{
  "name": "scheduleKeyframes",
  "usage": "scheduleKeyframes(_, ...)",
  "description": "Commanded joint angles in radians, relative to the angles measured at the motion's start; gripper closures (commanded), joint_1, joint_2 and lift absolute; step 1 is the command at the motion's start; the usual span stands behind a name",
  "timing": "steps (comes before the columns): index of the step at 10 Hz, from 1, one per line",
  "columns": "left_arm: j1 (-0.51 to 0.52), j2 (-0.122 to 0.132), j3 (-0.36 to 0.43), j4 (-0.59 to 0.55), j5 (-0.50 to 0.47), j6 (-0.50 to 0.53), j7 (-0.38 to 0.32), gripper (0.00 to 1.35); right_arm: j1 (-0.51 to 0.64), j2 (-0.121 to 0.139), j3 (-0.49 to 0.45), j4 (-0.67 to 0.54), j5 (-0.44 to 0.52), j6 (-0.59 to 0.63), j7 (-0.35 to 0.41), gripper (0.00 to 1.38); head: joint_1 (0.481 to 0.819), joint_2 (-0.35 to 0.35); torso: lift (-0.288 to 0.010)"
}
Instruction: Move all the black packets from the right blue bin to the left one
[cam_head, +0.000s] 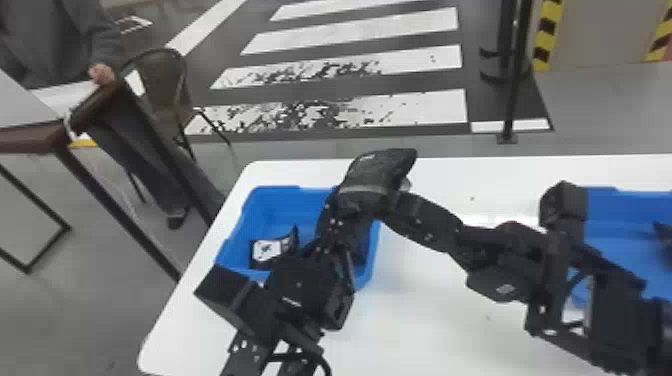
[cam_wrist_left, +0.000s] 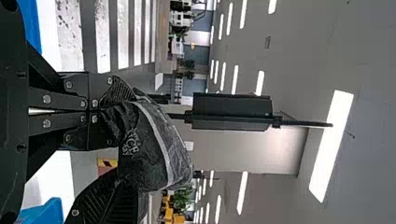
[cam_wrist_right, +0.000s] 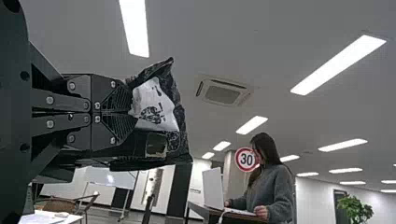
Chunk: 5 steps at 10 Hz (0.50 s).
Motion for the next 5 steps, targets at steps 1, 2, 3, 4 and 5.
scheduleKeyframes(1, 0.001, -0.003, 0.005, 0.000, -0.004, -0.007, 0.000, 1.21, 0.007, 0.000, -0.001, -0.004, -0.001, -0.027, -0.001, 1.00, 0.695, 0.301, -0.140)
scheduleKeyframes(2, 0.004, -0.009, 0.017, 0.000, -0.002, 0.003, 0.000, 1.21, 0.009, -0.003, -0.003, -0.028, 0.031, -0.027, 0.000, 0.53, 0.695, 0.300, -0.140)
scheduleKeyframes(3, 0.004, -0.017, 0.033, 0.000, -0.002, 0.015, 0.000, 1.21, 0.012, -0.005, -0.013, -0.058, 0.059, -0.029, 0.000, 0.04, 0.695, 0.301, -0.140)
scheduleKeyframes(4, -0.001, -0.017, 0.041, 0.002, -0.018, 0.030, 0.000, 1.21, 0.014, -0.006, -0.025, -0.070, 0.079, -0.029, 0.000, 0.00, 0.695, 0.312, -0.140)
scheduleKeyframes(5, -0.018, -0.015, 0.041, 0.022, -0.042, 0.050, 0.000, 1.21, 0.014, -0.008, -0.031, -0.070, 0.079, -0.027, 0.002, 0.02, 0.695, 0.319, -0.140)
